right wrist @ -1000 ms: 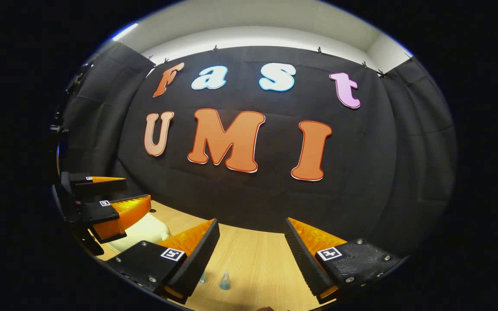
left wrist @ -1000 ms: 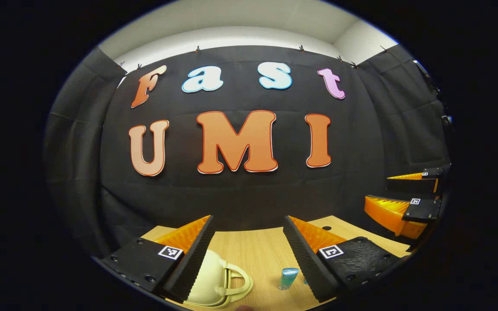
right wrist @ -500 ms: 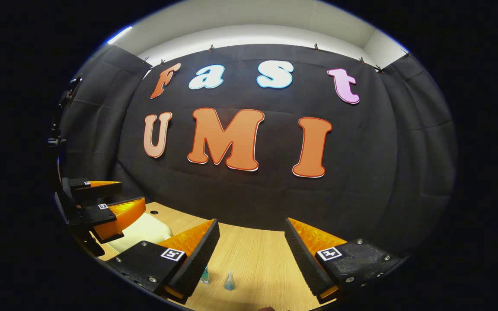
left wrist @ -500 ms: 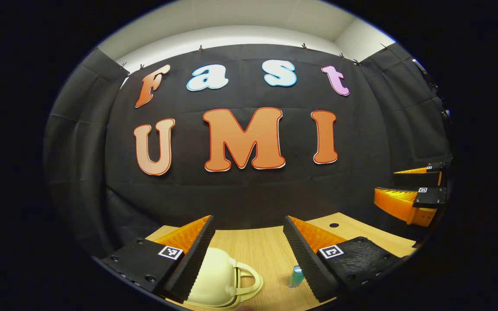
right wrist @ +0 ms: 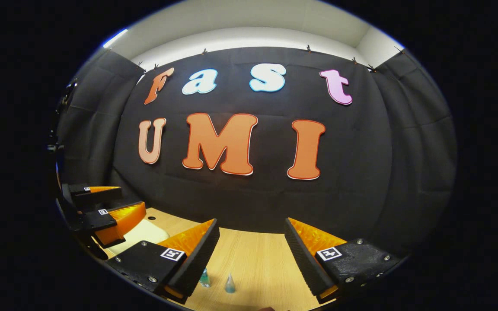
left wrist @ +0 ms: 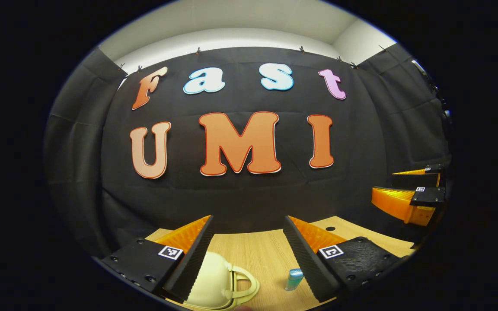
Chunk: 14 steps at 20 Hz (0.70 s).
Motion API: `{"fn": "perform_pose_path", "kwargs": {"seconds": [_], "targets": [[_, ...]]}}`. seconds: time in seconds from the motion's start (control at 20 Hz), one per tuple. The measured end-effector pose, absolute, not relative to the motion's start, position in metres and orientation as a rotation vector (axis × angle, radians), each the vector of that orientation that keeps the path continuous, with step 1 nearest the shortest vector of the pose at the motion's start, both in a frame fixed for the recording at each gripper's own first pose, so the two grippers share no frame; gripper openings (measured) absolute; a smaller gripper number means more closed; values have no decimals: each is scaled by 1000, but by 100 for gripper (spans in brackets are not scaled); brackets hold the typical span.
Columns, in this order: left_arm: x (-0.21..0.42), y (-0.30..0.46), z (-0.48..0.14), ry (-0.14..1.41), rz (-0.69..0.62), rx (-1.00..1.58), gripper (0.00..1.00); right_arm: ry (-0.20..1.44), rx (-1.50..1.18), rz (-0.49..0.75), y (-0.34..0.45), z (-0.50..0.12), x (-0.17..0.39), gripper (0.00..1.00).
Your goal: First open the suitcase, pack the skin care products into it, and then close the suitcase.
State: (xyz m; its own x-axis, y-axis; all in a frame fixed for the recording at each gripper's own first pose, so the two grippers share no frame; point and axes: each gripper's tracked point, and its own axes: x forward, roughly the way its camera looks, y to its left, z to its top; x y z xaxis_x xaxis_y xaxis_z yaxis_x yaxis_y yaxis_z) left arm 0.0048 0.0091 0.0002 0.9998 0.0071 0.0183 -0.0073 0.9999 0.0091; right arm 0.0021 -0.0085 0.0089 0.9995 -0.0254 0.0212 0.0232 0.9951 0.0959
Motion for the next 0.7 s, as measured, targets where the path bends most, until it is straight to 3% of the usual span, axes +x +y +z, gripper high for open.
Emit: {"fn": "perform_pose_path", "kwargs": {"seconds": [0.7], "targets": [[-6, 7, -23, 94, 36, 25, 98, 17, 68, -27, -29, -10, 6, 95]]}}
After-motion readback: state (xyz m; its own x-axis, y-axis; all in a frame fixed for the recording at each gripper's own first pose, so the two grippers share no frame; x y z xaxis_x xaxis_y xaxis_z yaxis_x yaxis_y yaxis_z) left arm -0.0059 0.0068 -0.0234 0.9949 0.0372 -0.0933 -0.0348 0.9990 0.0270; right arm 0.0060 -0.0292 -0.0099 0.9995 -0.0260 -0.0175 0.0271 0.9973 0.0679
